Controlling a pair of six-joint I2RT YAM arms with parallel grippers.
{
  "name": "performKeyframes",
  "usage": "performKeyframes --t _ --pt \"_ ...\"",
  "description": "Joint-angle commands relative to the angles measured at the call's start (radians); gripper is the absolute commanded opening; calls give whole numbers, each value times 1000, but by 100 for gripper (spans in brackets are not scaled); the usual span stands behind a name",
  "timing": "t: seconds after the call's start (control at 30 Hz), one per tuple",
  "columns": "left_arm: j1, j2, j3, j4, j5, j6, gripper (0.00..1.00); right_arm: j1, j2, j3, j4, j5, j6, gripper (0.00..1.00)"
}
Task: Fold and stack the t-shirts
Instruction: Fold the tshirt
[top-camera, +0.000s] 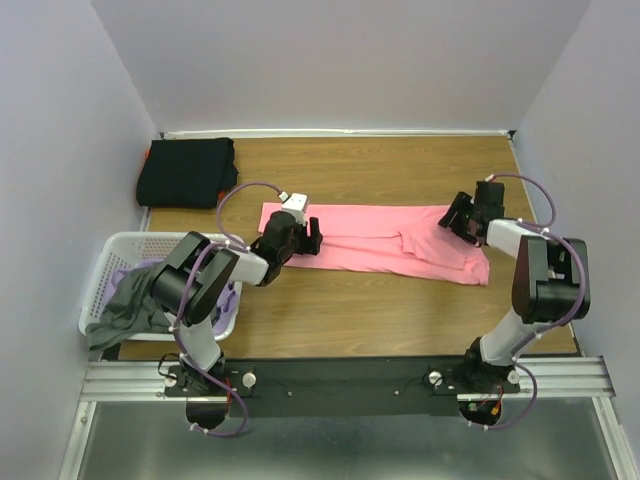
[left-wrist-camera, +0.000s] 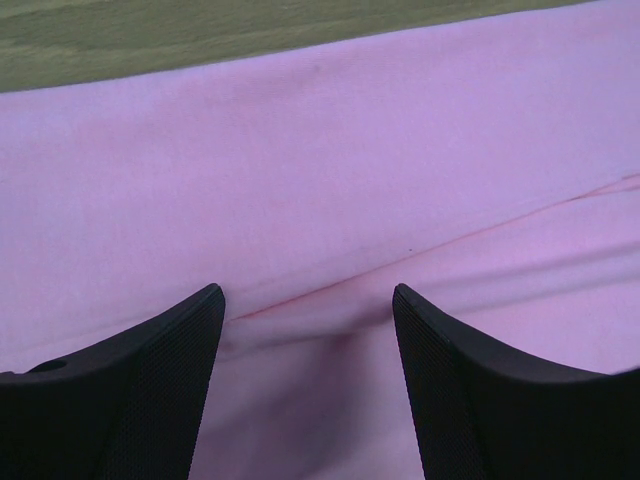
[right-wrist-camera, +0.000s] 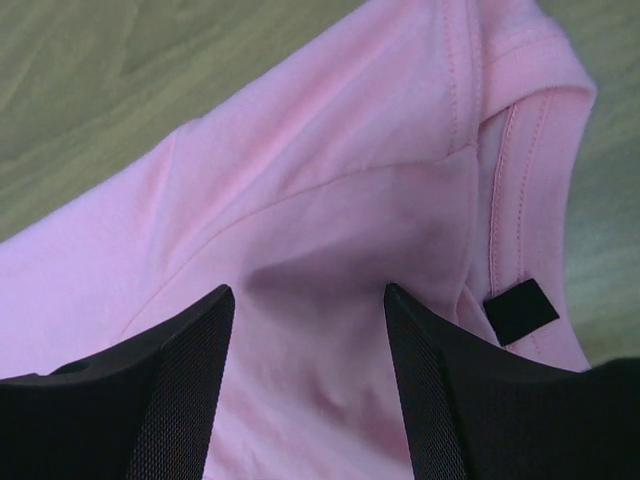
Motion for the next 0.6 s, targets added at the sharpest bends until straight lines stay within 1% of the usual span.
performKeyframes --t 0.0,0.1,0.13,0.3,0.37,0.4,0.47,0.5,0.57 --pt "-7 30 -35 35 -4 -37 76 1 108 58 -29 39 3 70" --pt "-22 36 -62 44 15 -65 76 1 161 128 -31 31 1 70" --pt "-29 35 -72 55 25 -80 76 1 201 147 -32 23 0 70" --pt "-78 17 -142 81 27 -131 76 1 319 306 -48 -7 -20 70" --pt "-96 7 -176 94 58 -157 76 0 367 348 -63 -17 -25 70" --pt "-121 -17 -222 126 82 -186 76 1 428 465 -98 -36 -40 70" --pt "-136 -20 -242 133 87 -192 76 1 445 490 -108 -44 -49 70" --pt "-145 -22 -250 151 106 -206 76 2 477 548 -135 -55 -56 69" --pt "-173 -19 -271 183 126 -231 76 7 517 596 -166 -61 -63 70"
